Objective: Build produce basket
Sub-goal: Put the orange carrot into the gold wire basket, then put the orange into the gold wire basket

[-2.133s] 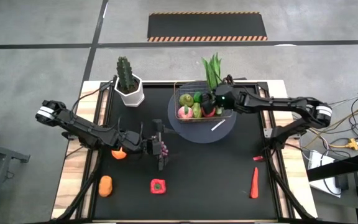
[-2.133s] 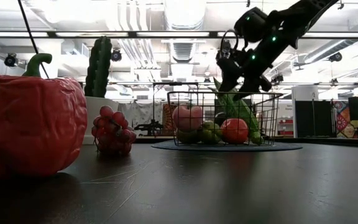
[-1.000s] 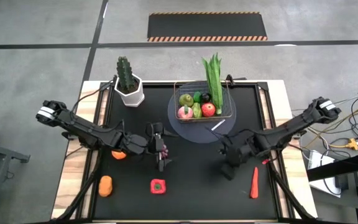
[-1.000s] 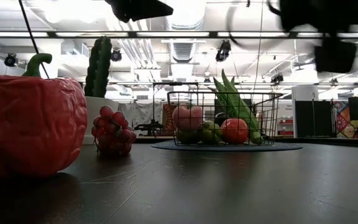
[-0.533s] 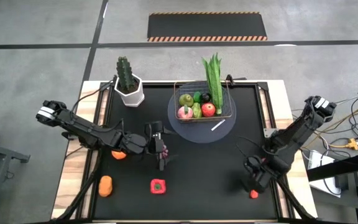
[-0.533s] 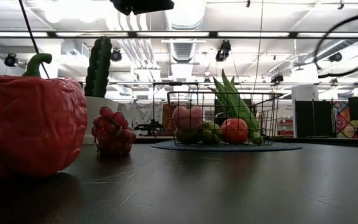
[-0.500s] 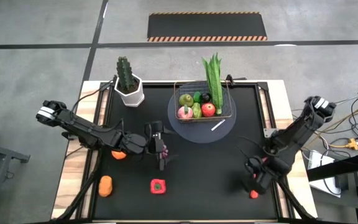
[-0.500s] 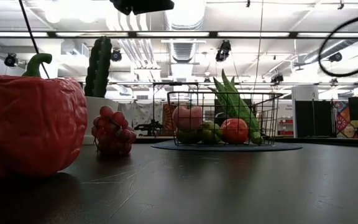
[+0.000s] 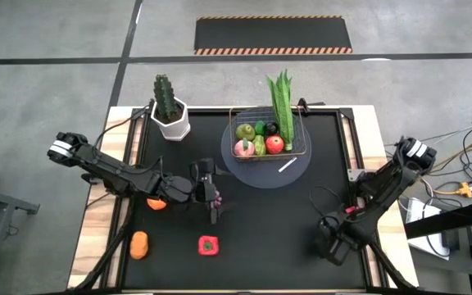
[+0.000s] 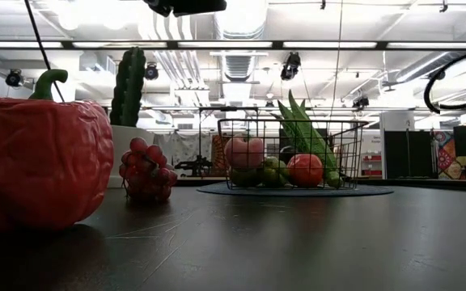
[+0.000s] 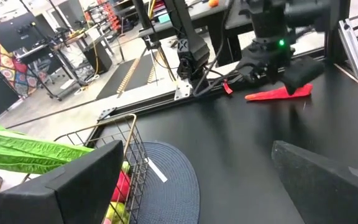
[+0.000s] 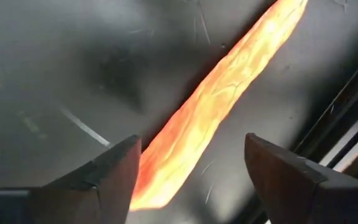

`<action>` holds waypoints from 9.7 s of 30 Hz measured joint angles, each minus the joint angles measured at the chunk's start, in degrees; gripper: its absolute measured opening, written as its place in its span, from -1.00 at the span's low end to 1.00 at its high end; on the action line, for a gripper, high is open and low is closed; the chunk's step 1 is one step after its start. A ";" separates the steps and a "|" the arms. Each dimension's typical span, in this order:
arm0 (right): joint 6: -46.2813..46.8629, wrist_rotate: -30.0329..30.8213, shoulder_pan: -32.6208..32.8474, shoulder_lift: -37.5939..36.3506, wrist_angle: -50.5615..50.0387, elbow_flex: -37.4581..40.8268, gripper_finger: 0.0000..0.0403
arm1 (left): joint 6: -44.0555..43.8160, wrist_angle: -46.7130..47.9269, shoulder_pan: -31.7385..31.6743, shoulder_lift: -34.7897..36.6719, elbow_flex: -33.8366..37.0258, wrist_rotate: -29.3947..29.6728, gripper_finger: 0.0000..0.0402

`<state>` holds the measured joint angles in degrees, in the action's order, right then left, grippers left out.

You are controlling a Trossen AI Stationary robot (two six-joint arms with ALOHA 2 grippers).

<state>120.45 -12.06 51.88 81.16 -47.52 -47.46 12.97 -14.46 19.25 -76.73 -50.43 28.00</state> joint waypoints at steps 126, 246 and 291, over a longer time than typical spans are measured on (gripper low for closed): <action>-114.96 48.42 -20.92 -17.43 29.26 0.85 -0.12 | -26.66 1.66 0.28 -0.72 2.90 3.79 0.96; -131.98 26.72 -23.05 -44.99 64.97 28.81 -0.52 | -14.87 49.04 -37.73 -45.81 -56.27 -17.49 0.53; -126.86 27.08 -23.04 -44.97 64.90 28.81 -0.55 | -16.77 49.66 -37.27 -44.83 -55.14 -18.78 0.92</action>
<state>-6.42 15.03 28.84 36.18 17.39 -18.65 -3.80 35.20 -18.02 -121.56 -105.57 9.23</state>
